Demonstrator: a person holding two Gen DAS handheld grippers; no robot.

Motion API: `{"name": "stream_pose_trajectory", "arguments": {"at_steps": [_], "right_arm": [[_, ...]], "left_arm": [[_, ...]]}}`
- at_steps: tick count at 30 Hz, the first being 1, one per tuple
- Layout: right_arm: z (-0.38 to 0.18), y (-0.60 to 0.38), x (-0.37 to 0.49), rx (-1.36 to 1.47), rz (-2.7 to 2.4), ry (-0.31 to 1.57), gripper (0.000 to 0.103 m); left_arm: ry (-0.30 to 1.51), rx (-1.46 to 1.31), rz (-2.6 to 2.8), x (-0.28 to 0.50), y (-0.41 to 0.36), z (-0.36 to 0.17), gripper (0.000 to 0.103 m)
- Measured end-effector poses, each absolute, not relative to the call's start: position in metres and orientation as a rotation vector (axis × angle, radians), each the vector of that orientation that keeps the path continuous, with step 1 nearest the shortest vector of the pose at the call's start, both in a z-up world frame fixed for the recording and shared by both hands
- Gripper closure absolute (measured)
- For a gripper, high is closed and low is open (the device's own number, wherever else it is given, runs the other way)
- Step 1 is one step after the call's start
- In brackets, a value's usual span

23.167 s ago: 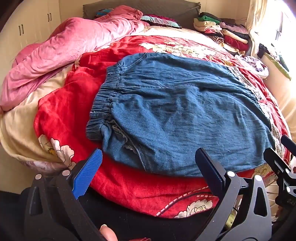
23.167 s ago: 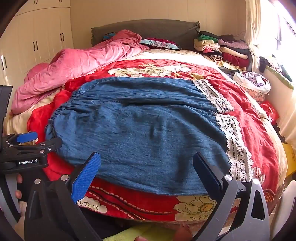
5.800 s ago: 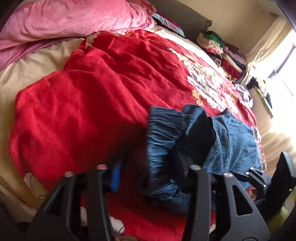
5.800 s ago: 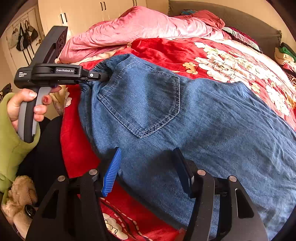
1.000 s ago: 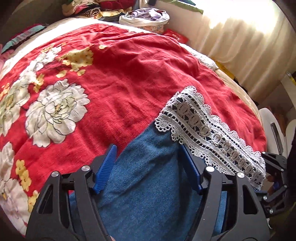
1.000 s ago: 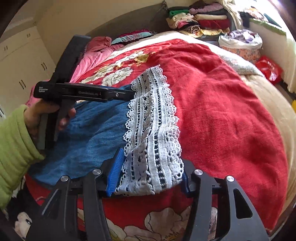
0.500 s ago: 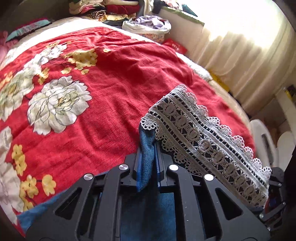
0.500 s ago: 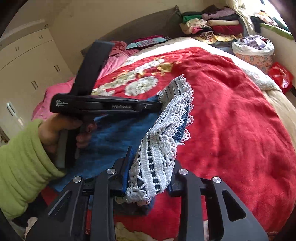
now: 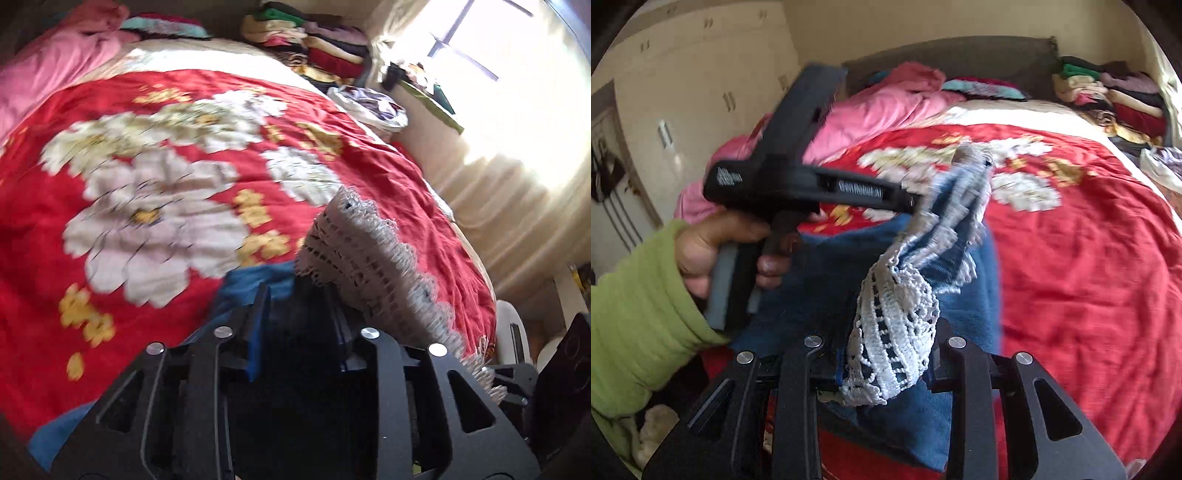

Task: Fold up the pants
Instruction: 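Lift the lace hems with both grippers and fold them over the pants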

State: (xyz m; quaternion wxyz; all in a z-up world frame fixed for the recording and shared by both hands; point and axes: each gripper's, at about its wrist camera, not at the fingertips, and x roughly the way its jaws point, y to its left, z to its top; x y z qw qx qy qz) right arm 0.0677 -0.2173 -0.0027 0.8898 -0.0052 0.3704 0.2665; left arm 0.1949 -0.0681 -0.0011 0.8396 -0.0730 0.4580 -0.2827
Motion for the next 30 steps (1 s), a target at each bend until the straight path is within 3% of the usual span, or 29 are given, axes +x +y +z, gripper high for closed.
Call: {"name": "stream_pose_trajectory", "arguments": {"at_steps": [4, 6, 11, 15, 17, 21, 25, 30], "right_arm": [[-0.014, -0.168, 0.054, -0.147, 0.623, 0.784, 0.076], [-0.019, -0.149, 0.046, -0.230, 0.631, 0.780, 0.076], [-0.038, -0.107, 0.029, -0.352, 0.655, 0.792, 0.073], [-0.041, -0.093, 0.018, -0.468, 0.630, 0.751, 0.071], [-0.035, -0.099, 0.017, -0.416, 0.656, 0.760, 0.069], [-0.018, -0.130, 0.020, -0.248, 0.705, 0.776, 0.054], [-0.006, -0.164, 0.018, -0.179, 0.668, 0.750, 0.046], [-0.006, -0.203, 0.030, -0.070, 0.591, 0.753, 0.044]], "left_arm": [[0.957, -0.357, -0.494, 0.171, 0.007, -0.002, 0.075], [0.931, -0.476, -0.461, 0.157, 0.041, -0.006, 0.066], [0.931, -0.580, -0.471, 0.141, 0.063, -0.016, 0.062], [0.963, -0.493, -0.492, 0.150, 0.035, -0.012, 0.037], [0.979, -0.426, -0.474, 0.157, 0.025, -0.011, 0.035], [1.021, -0.332, -0.432, 0.176, 0.006, -0.019, 0.034], [1.026, -0.257, -0.400, 0.184, -0.006, -0.026, 0.035], [1.029, -0.239, -0.404, 0.184, -0.015, -0.026, 0.048]]}}
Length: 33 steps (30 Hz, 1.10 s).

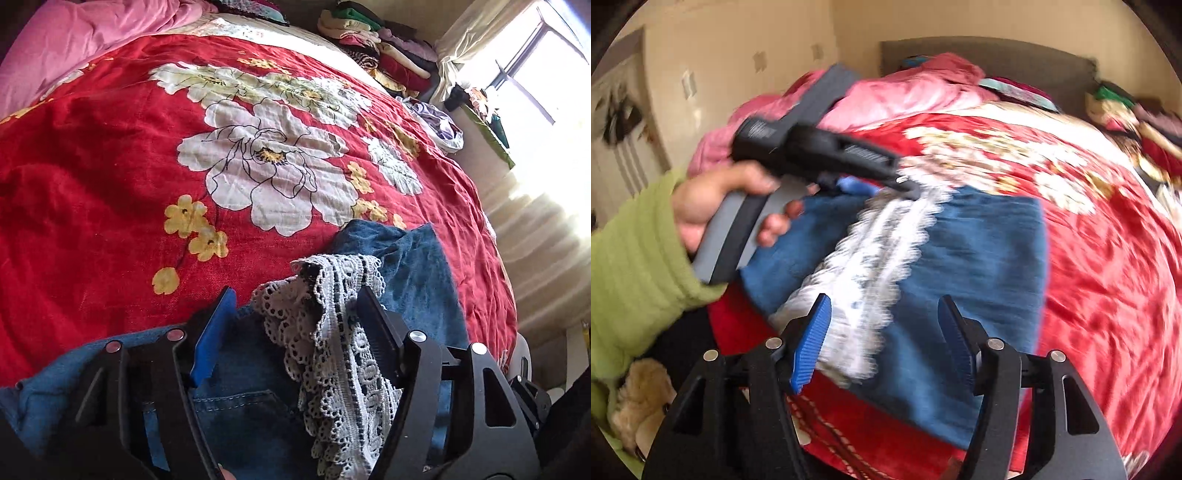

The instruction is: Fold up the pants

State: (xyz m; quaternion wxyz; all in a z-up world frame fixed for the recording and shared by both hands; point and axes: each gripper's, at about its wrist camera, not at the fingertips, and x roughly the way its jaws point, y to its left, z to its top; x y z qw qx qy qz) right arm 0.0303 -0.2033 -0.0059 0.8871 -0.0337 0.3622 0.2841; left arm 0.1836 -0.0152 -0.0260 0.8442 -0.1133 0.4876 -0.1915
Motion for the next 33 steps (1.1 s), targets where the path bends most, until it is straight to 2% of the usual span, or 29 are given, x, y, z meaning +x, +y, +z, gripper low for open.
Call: {"name": "stream_pose_trajectory", "arguments": {"at_steps": [1, 3, 4, 6, 8, 12, 16, 19, 23, 28, 33], "right_arm": [[-0.006, -0.206, 0.031, -0.067, 0.571, 0.753, 0.044], [-0.008, -0.212, 0.044, -0.058, 0.552, 0.762, 0.044], [-0.011, -0.213, 0.047, -0.057, 0.546, 0.770, 0.044], [-0.015, -0.215, 0.044, -0.067, 0.543, 0.784, 0.044], [-0.025, -0.216, 0.044, -0.089, 0.534, 0.812, 0.044], [-0.038, -0.215, 0.042, -0.098, 0.552, 0.826, 0.042], [-0.042, -0.209, 0.044, -0.118, 0.557, 0.836, 0.041], [-0.049, -0.205, 0.047, -0.138, 0.542, 0.858, 0.041], [-0.046, -0.205, 0.044, -0.141, 0.546, 0.858, 0.041], [-0.028, -0.218, 0.036, -0.088, 0.570, 0.814, 0.041], [-0.022, -0.230, 0.031, -0.110, 0.536, 0.804, 0.041]], "left_arm": [[1.032, -0.234, -0.408, 0.183, -0.017, -0.025, 0.051], [1.031, -0.225, -0.415, 0.183, -0.022, -0.024, 0.068], [1.030, -0.211, -0.408, 0.183, -0.024, -0.023, 0.069], [1.022, -0.201, -0.404, 0.183, -0.028, -0.022, 0.086], [1.008, -0.186, -0.385, 0.179, -0.028, -0.017, 0.090], [0.936, -0.151, -0.386, 0.167, -0.025, 0.001, 0.091], [0.976, -0.164, -0.356, 0.172, -0.016, -0.019, 0.090], [0.982, -0.174, -0.348, 0.174, -0.014, -0.032, 0.083], [0.955, -0.203, -0.349, 0.166, -0.006, -0.022, 0.074], [0.903, -0.199, -0.338, 0.132, 0.007, 0.003, 0.071], [0.943, -0.213, -0.362, 0.081, 0.011, -0.002, 0.069]]}}
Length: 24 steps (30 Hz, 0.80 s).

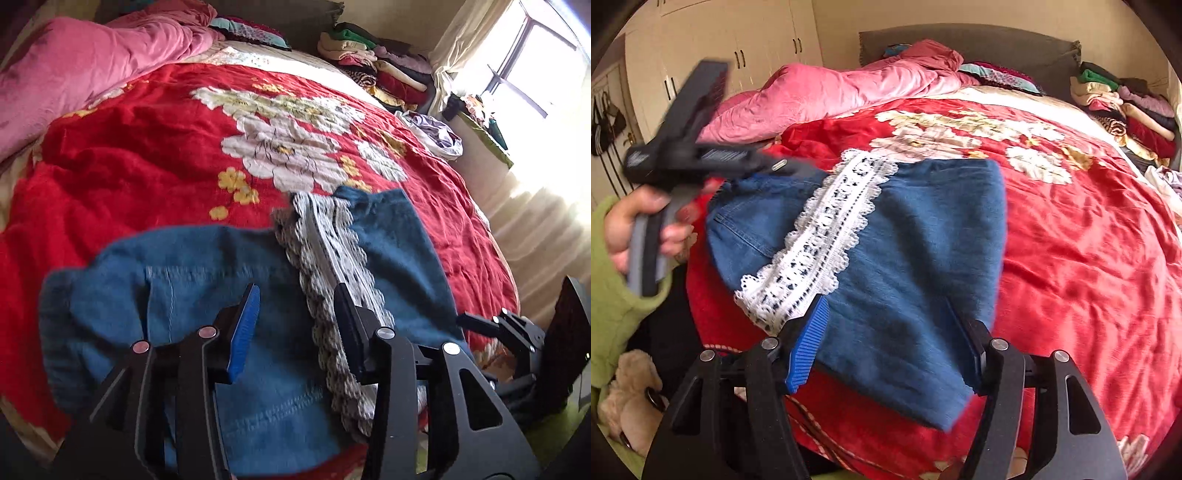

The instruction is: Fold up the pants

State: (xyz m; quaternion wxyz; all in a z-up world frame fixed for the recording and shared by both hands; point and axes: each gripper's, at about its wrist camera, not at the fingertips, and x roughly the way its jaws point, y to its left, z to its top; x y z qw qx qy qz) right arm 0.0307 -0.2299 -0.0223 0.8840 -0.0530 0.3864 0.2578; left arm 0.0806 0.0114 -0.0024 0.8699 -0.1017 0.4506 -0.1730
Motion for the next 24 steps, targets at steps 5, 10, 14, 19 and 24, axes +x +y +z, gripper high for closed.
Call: {"name": "stream_pose_trajectory", "arguments": {"at_steps": [5, 10, 14, 19, 24], "right_arm": [[-0.024, -0.239, 0.030, -0.088, 0.521, 0.805, 0.041], [-0.024, -0.235, 0.025, -0.101, 0.544, 0.794, 0.041], [-0.031, -0.234, 0.024, -0.134, 0.534, 0.801, 0.041], [-0.050, -0.234, 0.027, -0.147, 0.521, 0.846, 0.040], [-0.038, -0.227, 0.021, -0.146, 0.555, 0.821, 0.040]], "left_arm": [[1.028, -0.308, -0.444, 0.047, 0.002, -0.020, 0.069], [1.086, -0.285, -0.442, 0.031, -0.021, -0.033, 0.061], [1.110, -0.286, -0.414, 0.032, -0.030, -0.047, 0.060], [1.079, -0.199, -0.418, 0.028, -0.042, -0.043, 0.087], [1.054, -0.088, -0.362, 0.020, -0.036, -0.035, 0.090]]}}
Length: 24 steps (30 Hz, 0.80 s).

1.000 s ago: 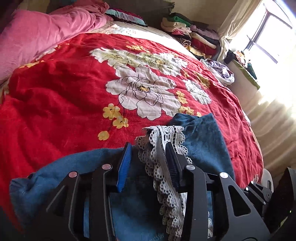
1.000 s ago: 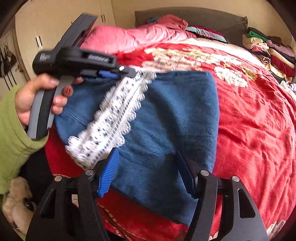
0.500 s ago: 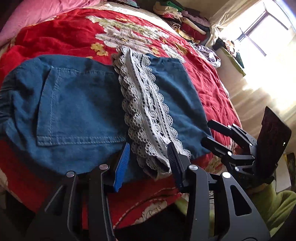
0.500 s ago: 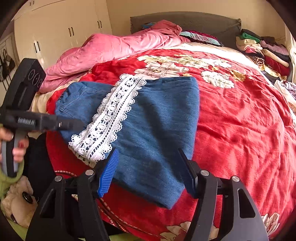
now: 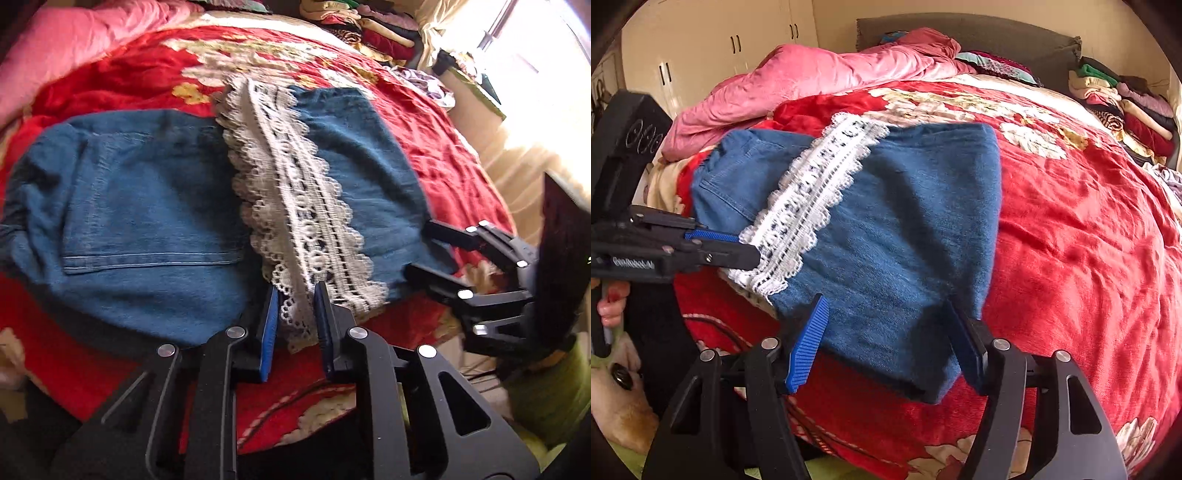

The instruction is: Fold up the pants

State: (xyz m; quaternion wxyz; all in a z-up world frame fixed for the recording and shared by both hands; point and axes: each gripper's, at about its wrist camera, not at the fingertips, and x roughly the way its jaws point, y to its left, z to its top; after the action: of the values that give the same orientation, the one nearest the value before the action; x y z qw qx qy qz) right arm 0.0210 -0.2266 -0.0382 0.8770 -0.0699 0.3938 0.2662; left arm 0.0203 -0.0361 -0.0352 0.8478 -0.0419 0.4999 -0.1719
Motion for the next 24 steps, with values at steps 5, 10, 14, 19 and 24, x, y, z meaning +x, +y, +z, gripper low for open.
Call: {"name": "stream_pose_trajectory", "arguments": {"at_steps": [5, 10, 14, 19, 24], "right_arm": [[-0.049, -0.219, 0.026, -0.165, 0.552, 0.851, 0.041], [-0.056, -0.218, 0.028, -0.166, 0.538, 0.856, 0.041], [-0.055, -0.219, 0.028, -0.159, 0.535, 0.862, 0.041], [-0.048, -0.222, 0.027, -0.108, 0.536, 0.870, 0.027], [-0.040, -0.222, 0.023, -0.115, 0.516, 0.859, 0.026]], "left_arm": [[1.058, -0.060, -0.343, 0.021, -0.038, -0.036, 0.080], [1.056, -0.059, -0.346, 0.020, -0.037, -0.036, 0.077], [1.046, -0.053, -0.346, 0.018, -0.038, -0.034, 0.075], [1.031, -0.052, -0.344, 0.016, -0.038, -0.030, 0.071], [1.016, -0.056, -0.336, 0.012, -0.036, -0.024, 0.067]]}}
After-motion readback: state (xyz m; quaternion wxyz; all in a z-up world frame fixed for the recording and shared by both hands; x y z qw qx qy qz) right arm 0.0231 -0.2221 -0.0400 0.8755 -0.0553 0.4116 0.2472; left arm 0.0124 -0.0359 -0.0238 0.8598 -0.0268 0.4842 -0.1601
